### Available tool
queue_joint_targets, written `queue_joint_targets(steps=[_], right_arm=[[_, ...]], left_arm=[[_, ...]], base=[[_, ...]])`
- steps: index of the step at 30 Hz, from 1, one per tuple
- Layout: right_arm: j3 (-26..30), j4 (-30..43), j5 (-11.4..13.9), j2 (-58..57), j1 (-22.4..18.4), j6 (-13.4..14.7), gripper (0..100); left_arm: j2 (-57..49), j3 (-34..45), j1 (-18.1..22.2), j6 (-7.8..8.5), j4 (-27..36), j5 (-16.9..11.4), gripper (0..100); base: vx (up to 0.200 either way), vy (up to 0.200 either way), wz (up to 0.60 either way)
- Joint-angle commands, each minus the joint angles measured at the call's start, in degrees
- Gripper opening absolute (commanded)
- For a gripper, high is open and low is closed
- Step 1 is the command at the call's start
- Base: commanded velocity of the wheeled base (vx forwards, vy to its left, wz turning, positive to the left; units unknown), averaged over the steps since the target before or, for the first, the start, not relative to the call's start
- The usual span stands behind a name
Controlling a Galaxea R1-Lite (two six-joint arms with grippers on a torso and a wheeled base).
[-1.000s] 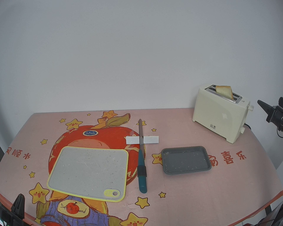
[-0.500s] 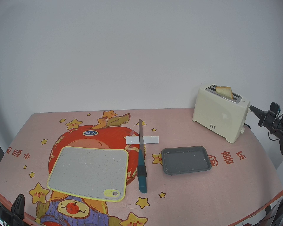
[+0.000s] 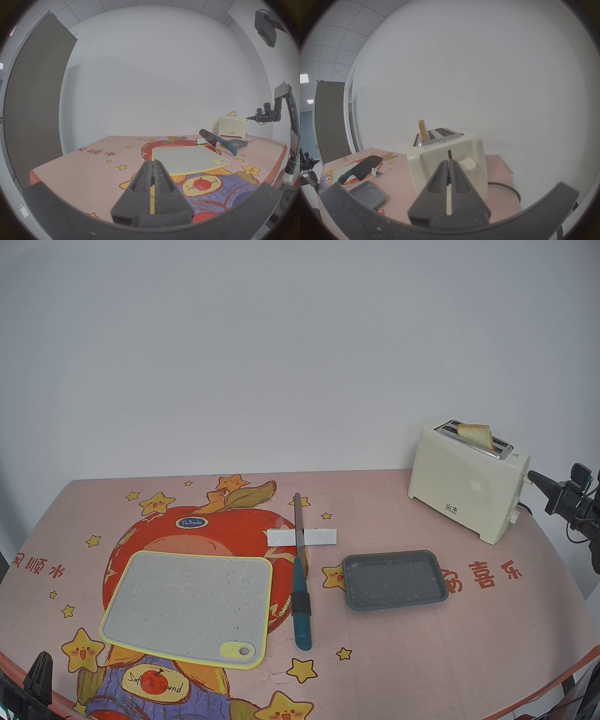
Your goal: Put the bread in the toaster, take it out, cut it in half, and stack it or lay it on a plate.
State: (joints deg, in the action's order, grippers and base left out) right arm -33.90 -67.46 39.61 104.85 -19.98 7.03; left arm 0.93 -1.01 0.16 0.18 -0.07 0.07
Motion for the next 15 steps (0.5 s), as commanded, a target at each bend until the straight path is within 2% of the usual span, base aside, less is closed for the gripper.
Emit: queue_joint_targets(steps=[1,7,15], right_arm=[[3.3,-4.6,0.0,3.8,-0.1,0.0,0],[5.0,-11.7,0.0,8.3,-0.6,0.2,0],[5.2,-11.8,0.0,8.4,-0.6,0.4,0]], left_arm=[[-0.4,1.0,0.0,-0.01,0.0,0.0,0],[-0.4,1.0,0.0,-0.01,0.0,0.0,0],[-0.4,1.0,0.0,-0.01,0.0,0.0,0]], base=[[0.0,0.0,0.0],[0.0,0.0,0.0],[0.0,0.0,0.0]])
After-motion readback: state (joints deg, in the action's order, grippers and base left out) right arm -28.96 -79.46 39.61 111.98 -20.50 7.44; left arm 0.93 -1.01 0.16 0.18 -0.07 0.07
